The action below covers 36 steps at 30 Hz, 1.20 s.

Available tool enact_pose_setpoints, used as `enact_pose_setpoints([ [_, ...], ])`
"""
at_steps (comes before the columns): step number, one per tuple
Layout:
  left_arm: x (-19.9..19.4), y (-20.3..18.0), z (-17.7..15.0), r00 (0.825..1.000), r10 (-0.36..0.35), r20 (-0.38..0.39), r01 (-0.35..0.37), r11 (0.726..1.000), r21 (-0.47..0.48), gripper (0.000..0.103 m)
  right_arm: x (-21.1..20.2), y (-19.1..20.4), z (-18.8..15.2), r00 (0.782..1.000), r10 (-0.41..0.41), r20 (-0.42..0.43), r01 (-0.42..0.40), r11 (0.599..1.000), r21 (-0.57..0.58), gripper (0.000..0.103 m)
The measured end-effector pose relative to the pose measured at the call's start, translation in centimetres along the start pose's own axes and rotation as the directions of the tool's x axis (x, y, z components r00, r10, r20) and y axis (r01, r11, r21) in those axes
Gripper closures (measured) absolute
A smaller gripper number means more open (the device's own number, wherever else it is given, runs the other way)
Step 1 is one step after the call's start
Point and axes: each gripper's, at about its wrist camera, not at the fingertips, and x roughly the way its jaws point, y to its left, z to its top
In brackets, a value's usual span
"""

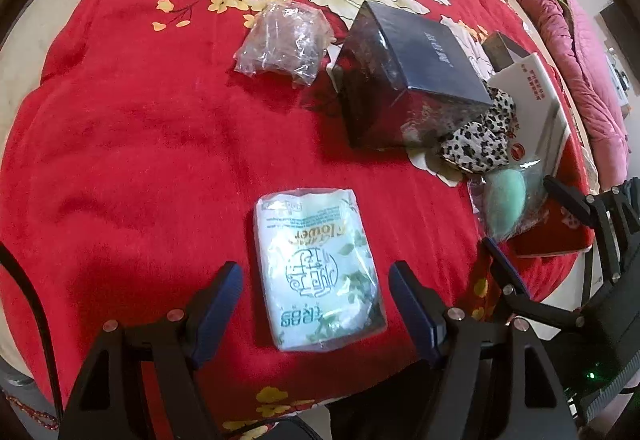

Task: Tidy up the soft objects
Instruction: 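Lower the left tool onto the green-white tissue pack and close it, then grasp the bagged green sponge with right tool while left tool holds the tissue pack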

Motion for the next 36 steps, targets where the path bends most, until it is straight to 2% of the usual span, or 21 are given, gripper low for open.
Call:
enact_pose_setpoints([
  [3,0.3,0.1,0.2,1.000,0.001,-0.003,-0.001,1.000,-0.003,0.028,0.8,-0.1,0.3,1.000,0.004,-0.009,-0.004,1.000,0.002,0.040],
  [8,1.1,0.0,0.4,1.000,0.013,-0.009,-0.013,1.000,0.003,0.028,1.4,-0.4,0.7,1.000,0.015,0.005,-0.015,1.000,0.023,0.042],
  [10,1.3,-0.1,0.3,1.000,0.021,-0.010,-0.021,1.000,0.006,0.028,1.5,-0.6,0.8,1.000,0.027,0.015,-0.028,0.999,0.041,0.048],
  [15,1.8,-0.2,0.1,0.999,0.050,-0.009,-0.050,0.999,0.019,0.029,1.1,-1.2,0.8,0.998,0.049,0.046,-0.052,0.996,0.076,0.057],
  [16,1.9,-0.3,0.1,0.998,0.063,-0.008,-0.063,0.998,0.021,0.031,0.9,-1.5,0.7,0.997,0.052,0.055,-0.057,0.995,0.087,0.060],
  [17,1.9,-0.5,0.0,0.997,0.076,-0.004,-0.076,0.997,0.028,0.037,0.6,-1.9,0.6,0.996,0.063,0.066,-0.069,0.992,0.106,0.060],
  [18,1.9,-0.7,0.1,0.996,0.086,0.001,-0.086,0.996,0.039,0.050,0.3,-1.9,0.5,0.995,0.071,0.072,-0.079,0.990,0.119,0.063],
  [20,1.7,-0.8,0.1,0.995,0.097,0.010,-0.097,0.994,0.044,0.053,-0.3,-2.5,0.3,0.992,0.085,0.090,-0.098,0.984,0.152,0.073],
  [21,1.7,-0.8,0.2,0.996,0.092,0.009,-0.092,0.995,0.041,0.056,-0.7,-3.0,0.1,0.990,0.095,0.109,-0.113,0.978,0.177,0.084],
  [24,1.4,-0.5,0.2,0.997,0.074,0.015,-0.074,0.997,0.029,0.058,-1.4,-4.7,-0.2,0.975,0.160,0.157,-0.198,0.943,0.267,0.087],
  [30,0.7,0.2,0.0,0.999,0.044,0.021,-0.044,0.999,0.005,0.058,-0.7,-5.9,-0.8,0.958,0.237,0.162,-0.280,0.895,0.348,0.087],
  [32,0.9,0.2,0.3,0.999,0.035,0.020,-0.035,0.999,-0.001,0.058,-0.8,-5.9,-0.6,0.953,0.255,0.164,-0.298,0.888,0.349,0.074],
  [34,0.7,0.4,0.1,0.999,0.026,0.020,-0.026,1.000,0.000,0.058,-0.9,-5.7,-0.4,0.957,0.249,0.151,-0.286,0.896,0.339,0.053],
  [36,0.6,0.2,0.0,1.000,0.020,0.021,-0.020,1.000,0.002,0.058,-0.7,-5.1,0.3,0.966,0.228,0.118,-0.255,0.915,0.314,0.046],
])
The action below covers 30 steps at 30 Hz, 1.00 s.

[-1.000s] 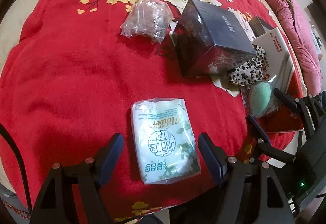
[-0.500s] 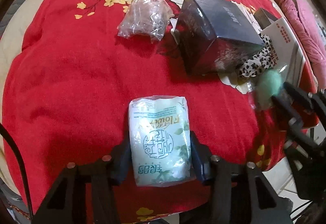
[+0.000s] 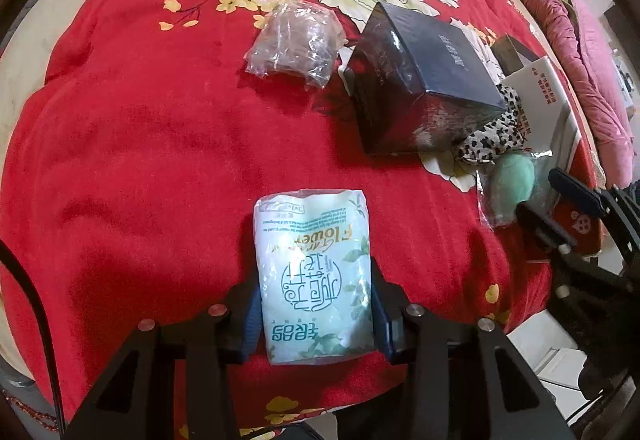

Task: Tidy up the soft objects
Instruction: 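Grasp the bagged green sponge with right tool while left tool holds the tissue pack, then carry the tissue pack with left tool while right tool carries the sponge over the box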

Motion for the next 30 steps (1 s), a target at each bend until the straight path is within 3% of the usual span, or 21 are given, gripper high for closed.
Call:
enact_pose_setpoints([
  [3,-0.3,0.2,-0.2,1.000,-0.015,0.003,0.015,1.000,-0.002,0.058,1.5,1.9,0.5,0.992,-0.116,-0.050,0.110,0.988,-0.112,0.044],
  [6,-0.3,0.3,-0.1,1.000,-0.022,0.006,0.022,1.000,-0.008,0.058,3.8,3.6,0.5,0.967,-0.224,-0.124,0.193,0.955,-0.224,0.042],
  [7,-0.3,0.4,0.0,1.000,-0.025,0.005,0.026,1.000,-0.012,0.058,4.4,4.0,0.5,0.961,-0.246,-0.128,0.210,0.948,-0.241,0.038],
  [11,-0.2,0.5,0.4,0.999,-0.032,0.007,0.032,0.999,-0.015,0.058,5.4,4.2,0.6,0.951,-0.292,-0.105,0.261,0.936,-0.235,0.038],
  [13,-0.1,0.5,0.4,0.999,-0.034,0.003,0.034,0.999,-0.013,0.058,5.8,4.1,0.6,0.943,-0.321,-0.091,0.291,0.925,-0.245,0.052],
  [14,0.0,0.5,0.4,0.999,-0.033,0.000,0.033,0.999,-0.013,0.058,5.7,4.0,0.6,0.943,-0.320,-0.092,0.290,0.924,-0.250,0.053],
  [20,-0.2,0.3,0.4,0.999,-0.034,0.011,0.034,0.999,-0.011,0.058,2.5,2.5,0.1,0.971,-0.238,-0.019,0.233,0.963,-0.133,0.056],
  [24,-1.5,-0.3,0.2,0.999,-0.041,0.034,0.040,0.999,0.005,0.058,-2.0,0.5,-0.4,0.994,-0.086,0.066,0.085,0.996,0.018,0.056],
  [30,-4.9,-2.2,0.2,0.993,-0.060,0.105,0.056,0.998,0.041,0.058,-8.4,-3.8,-0.6,0.973,0.075,0.216,-0.128,0.962,0.243,0.056],
])
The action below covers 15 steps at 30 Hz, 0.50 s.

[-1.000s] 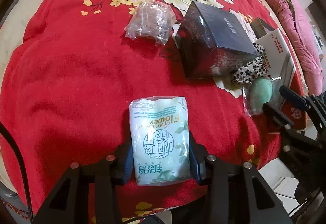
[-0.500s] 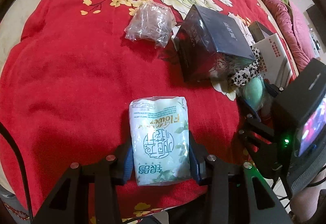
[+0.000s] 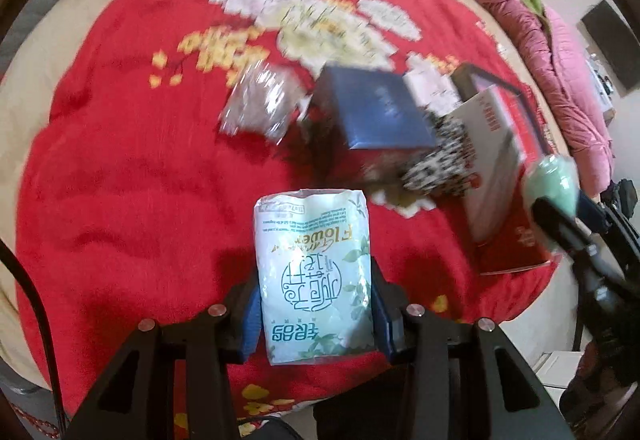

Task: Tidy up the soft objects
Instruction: 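Carry the tissue pack with left tool while right tool carries the sponge over the box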

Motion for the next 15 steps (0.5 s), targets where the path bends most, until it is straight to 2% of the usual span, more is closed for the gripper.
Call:
enact_pose_setpoints([
  [4,-2.3,-2.2,0.4,0.999,-0.023,0.044,0.021,0.999,0.029,0.058,-3.1,-1.6,1.2,0.998,0.022,0.063,-0.027,0.997,0.071,0.056],
  [9,-4.7,-6.2,1.3,0.994,-0.050,0.092,0.041,0.995,0.090,0.058,-6.3,-4.2,1.5,0.992,-0.007,0.123,-0.007,0.993,0.115,0.056],
  [15,-5.8,-11.7,2.3,0.989,-0.089,0.118,0.069,0.984,0.167,0.058,-10.1,-9.1,0.8,0.981,-0.072,0.178,0.037,0.981,0.190,0.056],
])
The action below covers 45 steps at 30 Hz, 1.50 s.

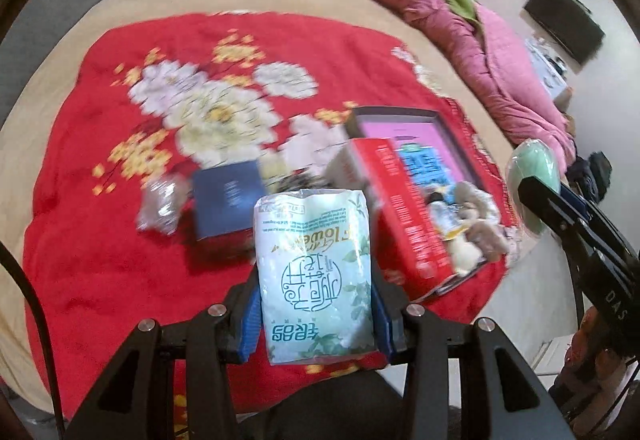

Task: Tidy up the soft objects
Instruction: 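Carry the tissue pack with left tool while right tool carries the sponge over the box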

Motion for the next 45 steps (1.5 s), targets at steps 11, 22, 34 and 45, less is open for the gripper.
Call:
enact_pose_setpoints([
  [11,1.8,-10.0,2.1,0.999,-0.042,-0.005,0.042,0.988,0.151,0.058,-4.6,-8.8,0.0,0.993,-0.094,0.066,0.089,0.993,0.078,0.056],
  [22,6.7,-18.1,3.0,0.997,-0.044,-0.063,0.059,0.960,0.274,0.058,-4.0,-13.7,-1.5,0.994,-0.107,0.034,0.102,0.988,0.116,0.056],
  [34,11.3,-21.0,2.8,0.990,-0.043,-0.134,0.084,0.946,0.313,0.058,-0.9,-17.0,-2.3,0.994,-0.099,-0.037,0.103,0.985,0.140,0.055],
  [45,14.9,-20.7,2.1,0.977,-0.042,-0.207,0.107,0.943,0.314,0.057,3.3,-19.0,-2.9,0.987,-0.101,-0.123,0.120,0.981,0.154,0.055],
])
